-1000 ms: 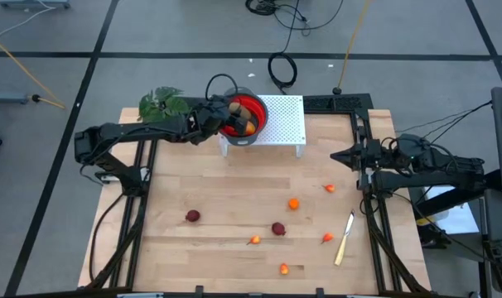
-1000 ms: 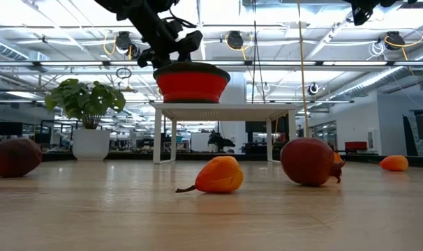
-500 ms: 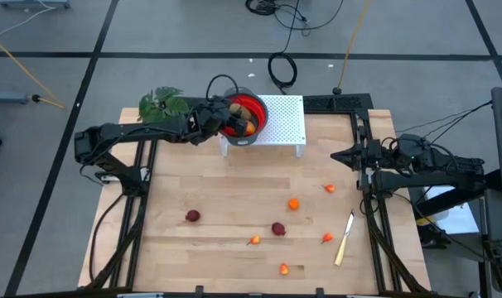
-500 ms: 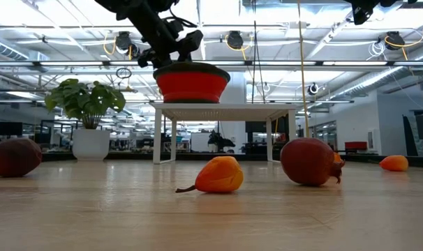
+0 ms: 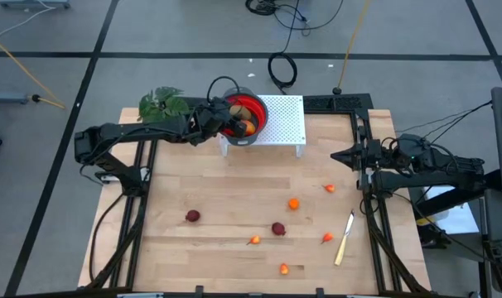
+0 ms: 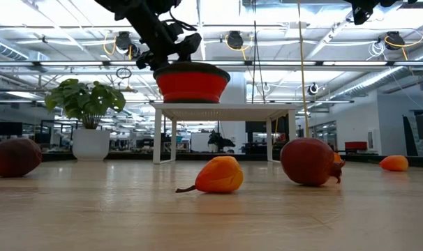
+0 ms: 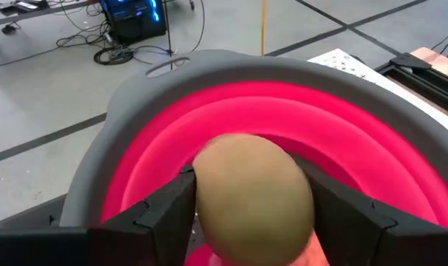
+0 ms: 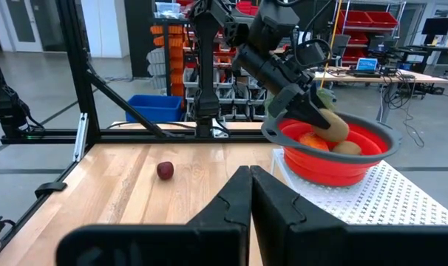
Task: Pick & Place Fruit
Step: Put the kiwi into the red strainer bowl, then put the left pomegranate into the red strainer bowl
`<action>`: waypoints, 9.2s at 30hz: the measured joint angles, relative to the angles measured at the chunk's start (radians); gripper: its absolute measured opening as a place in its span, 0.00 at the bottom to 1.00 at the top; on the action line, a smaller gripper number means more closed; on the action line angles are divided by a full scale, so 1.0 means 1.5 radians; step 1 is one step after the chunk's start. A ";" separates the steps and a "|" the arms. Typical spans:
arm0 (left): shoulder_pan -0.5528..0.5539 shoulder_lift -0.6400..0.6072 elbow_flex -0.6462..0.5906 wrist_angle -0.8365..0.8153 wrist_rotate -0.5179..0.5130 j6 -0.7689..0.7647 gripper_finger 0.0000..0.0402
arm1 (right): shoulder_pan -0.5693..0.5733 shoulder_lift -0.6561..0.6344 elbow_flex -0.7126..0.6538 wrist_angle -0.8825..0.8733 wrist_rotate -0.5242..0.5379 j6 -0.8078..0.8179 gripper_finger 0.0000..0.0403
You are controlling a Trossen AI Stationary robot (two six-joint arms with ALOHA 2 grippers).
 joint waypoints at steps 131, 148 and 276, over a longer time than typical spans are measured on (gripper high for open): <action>-0.501 -0.001 -0.095 -0.541 0.328 -0.903 0.74 | 0.000 -0.243 -0.275 0.045 -0.055 0.093 0.00; -0.503 0.057 -0.114 -0.511 0.330 -0.858 0.87 | 0.000 -0.243 -0.275 0.045 -0.055 0.088 0.00; -0.464 -0.105 -0.112 0.706 0.325 0.435 0.52 | 0.000 -0.243 -0.275 0.050 -0.055 0.070 0.00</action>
